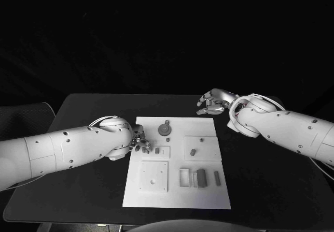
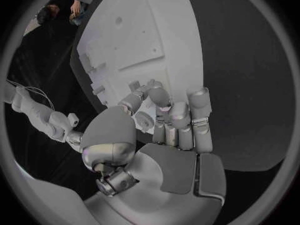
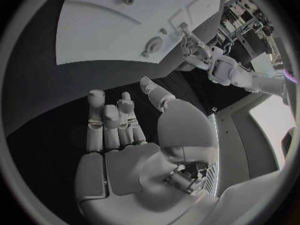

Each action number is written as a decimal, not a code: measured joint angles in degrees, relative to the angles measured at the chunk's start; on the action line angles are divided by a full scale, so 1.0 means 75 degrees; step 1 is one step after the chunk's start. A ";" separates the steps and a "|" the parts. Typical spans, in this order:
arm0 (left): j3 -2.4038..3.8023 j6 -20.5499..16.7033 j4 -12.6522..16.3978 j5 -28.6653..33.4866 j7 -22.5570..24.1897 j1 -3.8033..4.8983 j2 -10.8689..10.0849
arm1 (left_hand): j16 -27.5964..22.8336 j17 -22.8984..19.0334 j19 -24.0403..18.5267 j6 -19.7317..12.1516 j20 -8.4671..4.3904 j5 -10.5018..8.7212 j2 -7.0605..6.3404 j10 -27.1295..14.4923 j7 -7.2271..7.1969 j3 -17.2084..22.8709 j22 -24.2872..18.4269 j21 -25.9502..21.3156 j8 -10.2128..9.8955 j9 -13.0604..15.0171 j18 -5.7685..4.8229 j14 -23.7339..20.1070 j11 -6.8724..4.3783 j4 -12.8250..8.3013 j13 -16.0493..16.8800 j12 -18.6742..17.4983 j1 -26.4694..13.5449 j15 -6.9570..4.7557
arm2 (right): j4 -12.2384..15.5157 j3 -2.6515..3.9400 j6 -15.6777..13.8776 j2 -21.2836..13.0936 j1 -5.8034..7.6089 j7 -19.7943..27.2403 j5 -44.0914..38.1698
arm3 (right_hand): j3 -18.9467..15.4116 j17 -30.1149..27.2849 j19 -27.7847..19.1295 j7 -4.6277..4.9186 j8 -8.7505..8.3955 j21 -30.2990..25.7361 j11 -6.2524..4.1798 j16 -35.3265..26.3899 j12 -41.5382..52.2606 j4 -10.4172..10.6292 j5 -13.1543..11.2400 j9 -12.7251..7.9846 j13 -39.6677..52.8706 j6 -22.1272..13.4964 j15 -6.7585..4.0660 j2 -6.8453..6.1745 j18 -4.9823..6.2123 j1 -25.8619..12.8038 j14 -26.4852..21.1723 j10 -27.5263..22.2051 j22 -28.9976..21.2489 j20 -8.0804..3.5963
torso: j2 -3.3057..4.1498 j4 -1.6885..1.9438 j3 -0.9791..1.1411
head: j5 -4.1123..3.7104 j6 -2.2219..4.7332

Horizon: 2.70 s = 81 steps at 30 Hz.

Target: Assemble the parts on the task board

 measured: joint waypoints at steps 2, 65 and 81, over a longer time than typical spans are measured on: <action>0.0000 0.0014 0.0000 -0.0002 0.0000 -0.0002 -0.0002 | 0.0000 0.0007 0.0000 0.0000 0.0000 0.0000 -0.0024 0.0000 0.0000 -0.0006 0.0000 0.0000 0.0011 0.0001 0.0039 0.0000 -0.0001 0.0006 0.0000 0.0026 -0.0023 0.0000 | 0.0000 0.0000 0.0001 0.0000 0.0000 0.0000 0.0000 | 0.0000 0.0000 0.0000 -0.0001 0.0000 0.0000 0.0001 0.0000 0.0000 0.0000 0.0000 0.0000 0.0000 0.0001 0.0001 0.0000 -0.0001 0.0000 -0.0001 -0.0001 0.0000 0.0000 | 0.0000 0.0002 -0.0001 | -0.0001 -0.0002; 0.0207 -0.1598 0.0059 0.0985 0.1644 0.0167 -0.0651 | -0.1412 -0.0530 -0.1316 -0.1545 0.0163 -0.0790 -0.0284 -0.1642 0.0696 0.0277 -0.0235 -0.1078 -0.0390 -0.0256 -0.0093 -0.1364 0.0677 -0.0143 -0.0505 -0.0962 0.0825 0.0579 | -0.0024 0.0000 0.0006 -0.0045 -0.0020 -0.0001 0.0000 | 0.0000 0.0003 -0.0002 -0.0002 0.0000 -0.0029 -0.0042 -0.0029 0.0000 0.0000 0.0000 -0.0007 -0.0021 0.0002 -0.0015 0.0000 0.0001 0.0000 0.0015 -0.0009 0.0000 -0.0026 | -0.0003 -0.0004 0.0004 | -0.0092 0.0070; 0.0058 -0.2588 -0.0353 -0.0273 0.3910 0.0238 -0.0025 | -0.2188 -0.1018 -0.1720 -0.1962 0.0903 -0.0747 -0.0238 -0.2400 0.0931 0.0428 -0.0586 -0.1897 -0.1392 -0.1369 -0.0058 -0.1742 0.1571 -0.0809 -0.2449 -0.5016 0.2335 0.1408 | -0.0044 0.0000 0.0010 -0.0021 -0.0023 -0.0001 0.0000 | 0.0000 0.0002 -0.0013 0.0003 0.0000 -0.0029 -0.0027 -0.0028 0.0000 0.0000 0.0000 -0.0011 -0.0020 -0.0007 -0.0016 0.0000 0.0000 0.0000 0.0016 -0.0001 0.0000 -0.0013 | -0.0001 -0.0002 0.0007 | -0.0116 0.0160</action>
